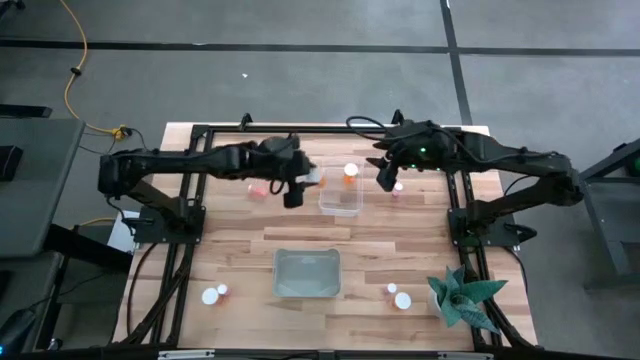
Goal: Pick and place medicine bottles into bin by pill shape (circle, oval)
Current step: Put the top left orange pill bottle into the transparent bin
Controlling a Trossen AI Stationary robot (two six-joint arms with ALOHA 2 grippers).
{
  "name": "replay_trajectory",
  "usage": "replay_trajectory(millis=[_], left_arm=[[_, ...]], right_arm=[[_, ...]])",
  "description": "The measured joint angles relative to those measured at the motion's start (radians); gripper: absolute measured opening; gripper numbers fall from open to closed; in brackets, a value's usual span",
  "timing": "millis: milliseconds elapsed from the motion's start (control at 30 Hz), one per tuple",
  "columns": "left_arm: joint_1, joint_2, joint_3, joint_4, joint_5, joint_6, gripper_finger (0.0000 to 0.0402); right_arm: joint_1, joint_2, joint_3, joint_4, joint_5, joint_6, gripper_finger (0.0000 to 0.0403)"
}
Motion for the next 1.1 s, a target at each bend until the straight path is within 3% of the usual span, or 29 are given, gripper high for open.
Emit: replay_trajectory(millis=[300, 500, 933, 1100], left_arm=[[0.064, 0.323, 0.279, -0.136, 0.005, -0.004, 0.0209], [0.094, 0.494, 0.365, -0.141, 0.005, -0.063, 0.0209], [0.109, 0.579, 0.37, -0.124, -0.007, -0.081, 0.021], [0.109, 0.578, 0.371, -0.084, -0.023, -0.084, 0.0236]], right_arm=[[0.0, -0.006, 0.0, -0.004, 0.022, -0.001, 0.0197], [0.0, -0.006, 0.0, -0.004, 0.022, -0.005, 0.0197], [0.0, -0.006, 0.0, -0.004, 0.022, -0.008, 0.0197], [0.0, -0.006, 0.0, -0.004, 0.022, -0.008, 0.0197]])
